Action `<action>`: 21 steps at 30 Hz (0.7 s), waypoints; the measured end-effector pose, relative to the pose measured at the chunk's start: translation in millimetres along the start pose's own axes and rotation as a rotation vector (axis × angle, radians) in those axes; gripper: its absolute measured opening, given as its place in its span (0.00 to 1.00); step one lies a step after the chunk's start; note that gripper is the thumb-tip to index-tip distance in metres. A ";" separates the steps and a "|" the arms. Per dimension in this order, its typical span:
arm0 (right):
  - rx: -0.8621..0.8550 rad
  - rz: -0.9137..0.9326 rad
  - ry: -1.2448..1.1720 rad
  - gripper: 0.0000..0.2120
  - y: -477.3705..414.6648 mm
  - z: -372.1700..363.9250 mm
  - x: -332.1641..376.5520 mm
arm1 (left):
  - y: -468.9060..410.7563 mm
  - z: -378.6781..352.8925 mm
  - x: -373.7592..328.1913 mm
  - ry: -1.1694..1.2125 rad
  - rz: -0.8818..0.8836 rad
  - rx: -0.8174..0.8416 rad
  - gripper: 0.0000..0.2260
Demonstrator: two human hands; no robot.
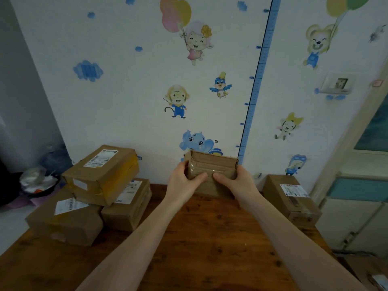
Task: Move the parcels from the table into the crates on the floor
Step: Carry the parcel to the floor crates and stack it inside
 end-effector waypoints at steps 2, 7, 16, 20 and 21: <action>-0.028 0.048 0.061 0.19 1.5 1.0 1.9 | 1.2 1.8 1.1 -0.026 -0.013 -0.035 0.19; -0.013 0.089 0.136 0.22 3.5 0.8 1.4 | -1.0 -0.9 4.4 0.043 0.095 0.046 0.21; 0.048 -0.241 -0.232 0.23 3.5 -7.7 -15.4 | -6.0 1.1 16.4 0.199 0.239 0.050 0.26; 0.000 -0.194 -0.149 0.17 0.6 -7.1 -17.2 | -7.5 1.6 24.6 0.217 0.298 -0.011 0.24; -0.003 -0.190 -0.148 0.16 0.8 -8.2 -17.7 | -7.6 1.8 24.3 0.200 0.283 -0.021 0.22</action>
Point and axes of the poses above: each hand's wrist, its own y-axis away from the middle knuckle, its own z-axis out of the back of the hand, x = y × z, the point moved 7 cm from there along -y, towards the middle knuckle, and after that the axes turned 3 degrees about z, right-handed, at the moved point
